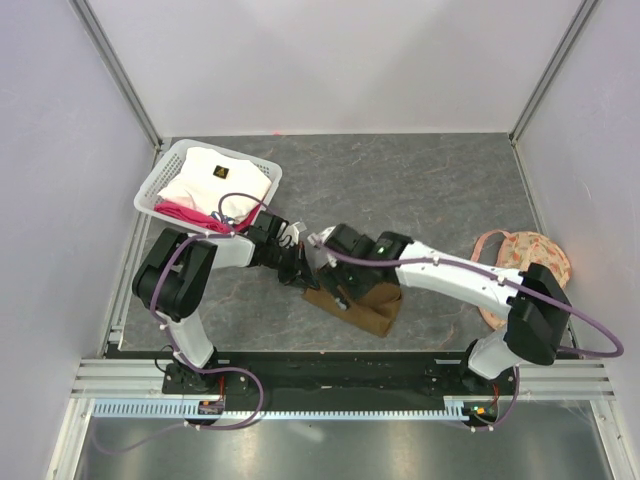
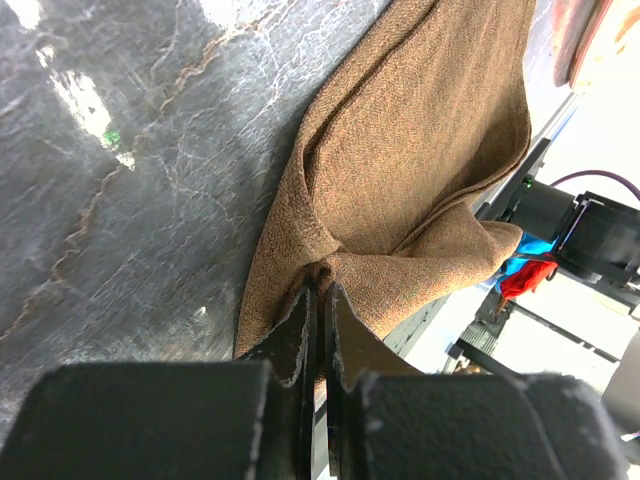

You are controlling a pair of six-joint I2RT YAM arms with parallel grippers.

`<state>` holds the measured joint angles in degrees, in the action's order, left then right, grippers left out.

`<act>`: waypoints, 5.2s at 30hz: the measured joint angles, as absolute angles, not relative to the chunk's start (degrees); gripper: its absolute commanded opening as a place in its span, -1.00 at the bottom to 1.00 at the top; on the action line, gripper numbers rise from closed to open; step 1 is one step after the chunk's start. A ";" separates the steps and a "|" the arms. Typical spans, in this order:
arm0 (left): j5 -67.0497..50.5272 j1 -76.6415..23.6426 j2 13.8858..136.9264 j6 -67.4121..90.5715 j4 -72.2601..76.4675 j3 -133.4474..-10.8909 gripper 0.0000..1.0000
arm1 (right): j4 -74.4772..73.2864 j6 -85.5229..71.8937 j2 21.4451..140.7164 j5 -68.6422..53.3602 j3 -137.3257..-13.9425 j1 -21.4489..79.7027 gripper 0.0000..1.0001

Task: Fold the napkin, place the utensils inside, and roll it up
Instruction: Roll the napkin with the utensil

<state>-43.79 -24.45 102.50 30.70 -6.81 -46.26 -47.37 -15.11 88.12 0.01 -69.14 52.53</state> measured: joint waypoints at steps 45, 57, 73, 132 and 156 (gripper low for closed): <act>-39.05 -24.25 97.62 28.67 -12.36 -47.64 0.23 | -23.86 -5.26 96.31 8.12 -55.61 62.00 0.11; -35.27 -23.59 90.11 28.67 -9.41 -40.62 0.55 | -22.20 -5.08 94.76 0.34 -54.11 57.60 0.08; -41.23 -23.46 94.50 29.76 3.90 -36.40 -0.33 | -22.09 -4.67 94.87 -7.79 -54.15 53.34 0.07; -29.06 -23.16 75.16 31.90 -5.26 -29.56 0.43 | -28.03 3.20 101.34 -24.95 -60.31 50.57 -0.37; -34.89 -23.53 71.77 31.92 6.42 -23.07 0.24 | -39.51 2.85 122.87 -61.65 -71.22 35.75 -0.38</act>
